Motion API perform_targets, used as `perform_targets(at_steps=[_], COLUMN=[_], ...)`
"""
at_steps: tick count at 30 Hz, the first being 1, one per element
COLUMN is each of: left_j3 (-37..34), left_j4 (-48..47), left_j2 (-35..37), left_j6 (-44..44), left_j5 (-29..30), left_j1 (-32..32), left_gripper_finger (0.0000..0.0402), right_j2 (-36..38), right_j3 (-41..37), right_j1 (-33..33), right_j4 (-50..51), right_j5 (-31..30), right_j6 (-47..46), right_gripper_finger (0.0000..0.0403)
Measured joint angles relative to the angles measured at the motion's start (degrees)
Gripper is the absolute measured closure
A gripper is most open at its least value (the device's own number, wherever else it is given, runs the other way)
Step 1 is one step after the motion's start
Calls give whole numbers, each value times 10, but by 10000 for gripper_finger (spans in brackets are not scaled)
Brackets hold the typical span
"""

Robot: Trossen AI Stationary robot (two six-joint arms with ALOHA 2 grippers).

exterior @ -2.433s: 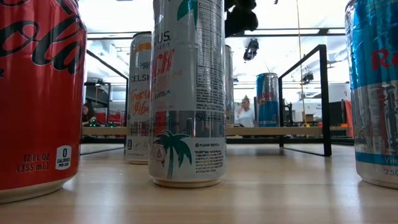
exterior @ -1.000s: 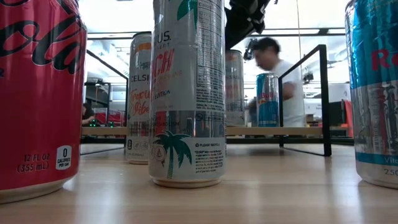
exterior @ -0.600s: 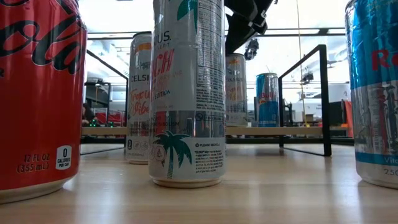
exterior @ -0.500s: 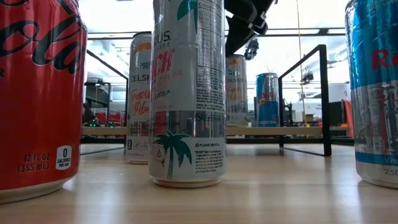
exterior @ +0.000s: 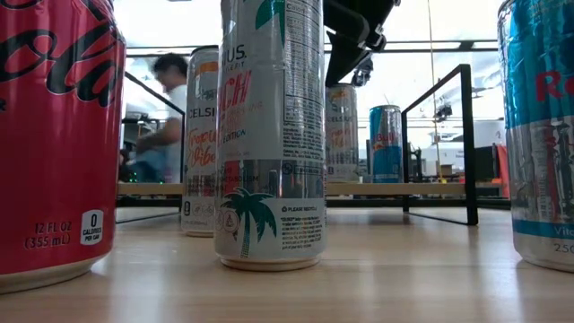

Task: Place canned beverage on shelf
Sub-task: Put the right white and yellow soda can on the shelf

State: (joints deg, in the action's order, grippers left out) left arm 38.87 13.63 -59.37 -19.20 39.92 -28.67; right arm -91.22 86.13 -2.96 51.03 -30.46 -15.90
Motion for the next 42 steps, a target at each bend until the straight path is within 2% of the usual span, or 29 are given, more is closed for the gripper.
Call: perform_targets(at_steps=[7, 12, 15, 31, 42], left_j3=[0, 0, 0, 0, 0], left_j4=[0, 0, 0, 0, 0], left_j2=[0, 0, 0, 0, 0], left_j6=[0, 0, 0, 0, 0], left_j5=[0, 0, 0, 0, 0], left_j1=[0, 0, 0, 0, 0], left_gripper_finger=[402, 402, 402, 402, 402], right_j2=[3, 3, 2, 2, 2], right_j3=[20, 21, 11, -27, -30], right_j1=[-11, -13, -12, 14, 29], right_j4=[0, -12, -31, -33, -21], right_j5=[-1, 42, 46, 5, 4], right_j6=[-23, -31, -30, -38, -29], right_gripper_finger=[385, 385, 385, 385, 385])
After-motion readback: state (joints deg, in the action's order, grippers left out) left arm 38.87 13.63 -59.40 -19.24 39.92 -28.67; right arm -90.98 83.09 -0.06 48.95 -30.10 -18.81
